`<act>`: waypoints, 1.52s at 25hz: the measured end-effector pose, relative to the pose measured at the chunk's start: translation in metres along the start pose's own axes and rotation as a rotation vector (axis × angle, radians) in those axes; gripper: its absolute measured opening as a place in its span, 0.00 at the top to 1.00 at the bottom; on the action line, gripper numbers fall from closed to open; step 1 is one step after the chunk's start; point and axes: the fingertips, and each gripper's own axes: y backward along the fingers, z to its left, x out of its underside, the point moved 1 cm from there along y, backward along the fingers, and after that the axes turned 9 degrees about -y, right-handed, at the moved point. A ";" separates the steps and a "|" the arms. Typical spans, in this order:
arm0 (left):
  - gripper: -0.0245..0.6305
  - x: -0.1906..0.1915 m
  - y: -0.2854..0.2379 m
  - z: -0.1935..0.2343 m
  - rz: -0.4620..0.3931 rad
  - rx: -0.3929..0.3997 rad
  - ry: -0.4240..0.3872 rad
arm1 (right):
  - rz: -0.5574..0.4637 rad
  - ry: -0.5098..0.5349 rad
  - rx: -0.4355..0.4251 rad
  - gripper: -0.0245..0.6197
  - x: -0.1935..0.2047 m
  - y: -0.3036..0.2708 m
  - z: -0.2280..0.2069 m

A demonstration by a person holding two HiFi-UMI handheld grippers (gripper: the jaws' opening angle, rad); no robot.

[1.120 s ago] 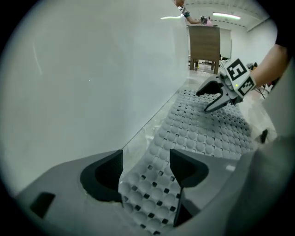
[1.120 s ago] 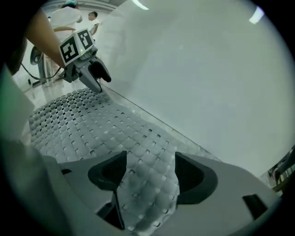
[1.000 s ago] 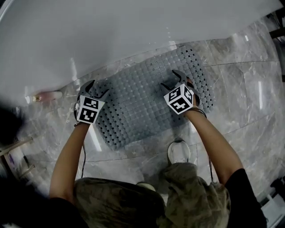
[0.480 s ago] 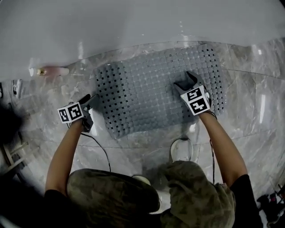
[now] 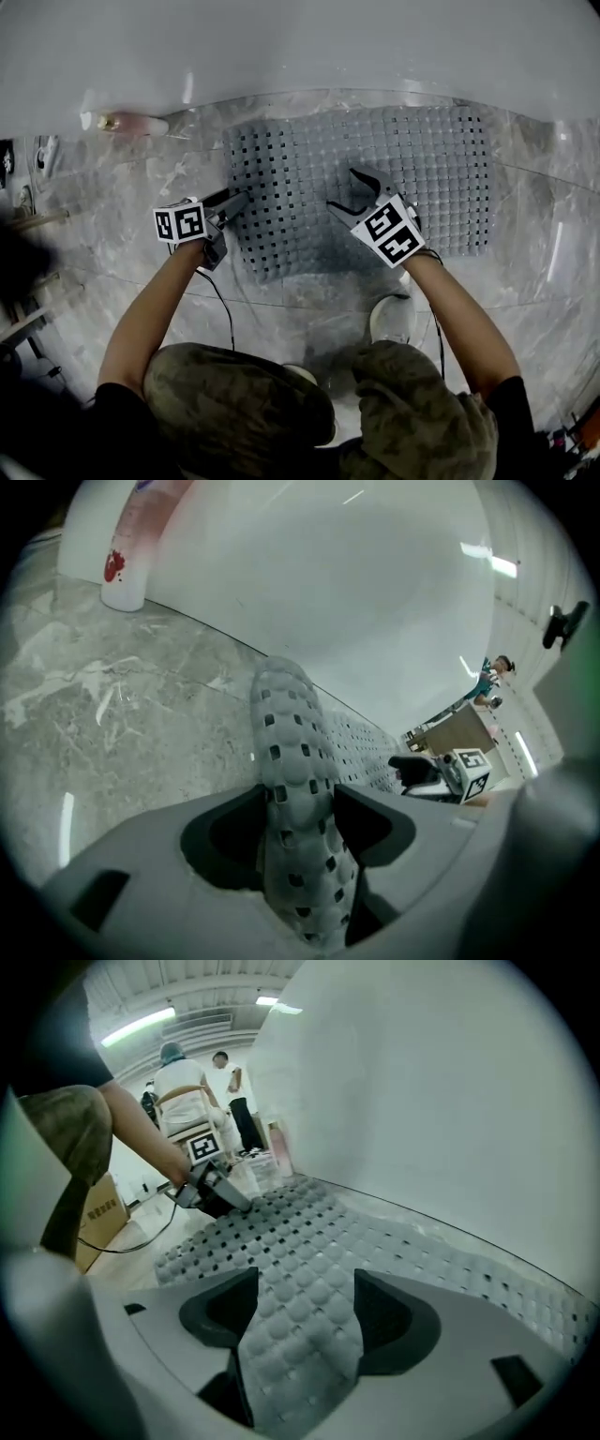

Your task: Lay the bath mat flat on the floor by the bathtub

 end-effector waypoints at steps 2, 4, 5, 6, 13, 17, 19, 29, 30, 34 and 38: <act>0.62 -0.003 0.003 -0.002 -0.005 -0.019 -0.002 | 0.017 0.045 -0.072 0.51 -0.007 -0.016 0.030; 0.62 -0.003 0.005 -0.001 0.013 -0.090 -0.039 | 0.039 0.096 -0.124 0.51 -0.013 -0.031 0.054; 0.62 -0.002 0.006 -0.001 0.033 -0.141 -0.069 | 0.050 0.113 -0.143 0.51 -0.015 -0.038 0.064; 0.62 -0.002 0.009 -0.001 0.058 -0.194 -0.103 | 0.060 0.120 -0.156 0.51 -0.016 -0.045 0.072; 0.63 -0.017 0.030 -0.029 0.047 -0.253 -0.192 | 0.038 -0.041 -0.237 0.51 -0.024 -0.072 0.100; 0.67 -0.018 0.048 -0.019 -0.004 -0.276 -0.159 | -0.011 -0.116 -0.285 0.51 -0.046 -0.092 0.117; 0.73 -0.012 0.053 -0.018 -0.027 -0.250 -0.129 | -0.018 -0.129 -0.295 0.51 -0.053 -0.101 0.131; 0.85 0.033 0.063 0.007 0.090 -0.333 -0.111 | 0.155 0.088 -0.108 0.63 -0.016 -0.138 0.125; 0.85 0.043 0.066 0.015 0.106 -0.338 -0.100 | 0.154 0.093 -0.098 0.63 -0.016 -0.137 0.124; 0.73 0.072 0.070 0.031 0.095 -0.298 -0.003 | 0.165 0.162 -0.058 0.63 -0.015 -0.140 0.125; 0.69 0.079 0.063 0.023 0.119 -0.243 -0.022 | 0.166 0.212 -0.051 0.63 -0.013 -0.143 0.125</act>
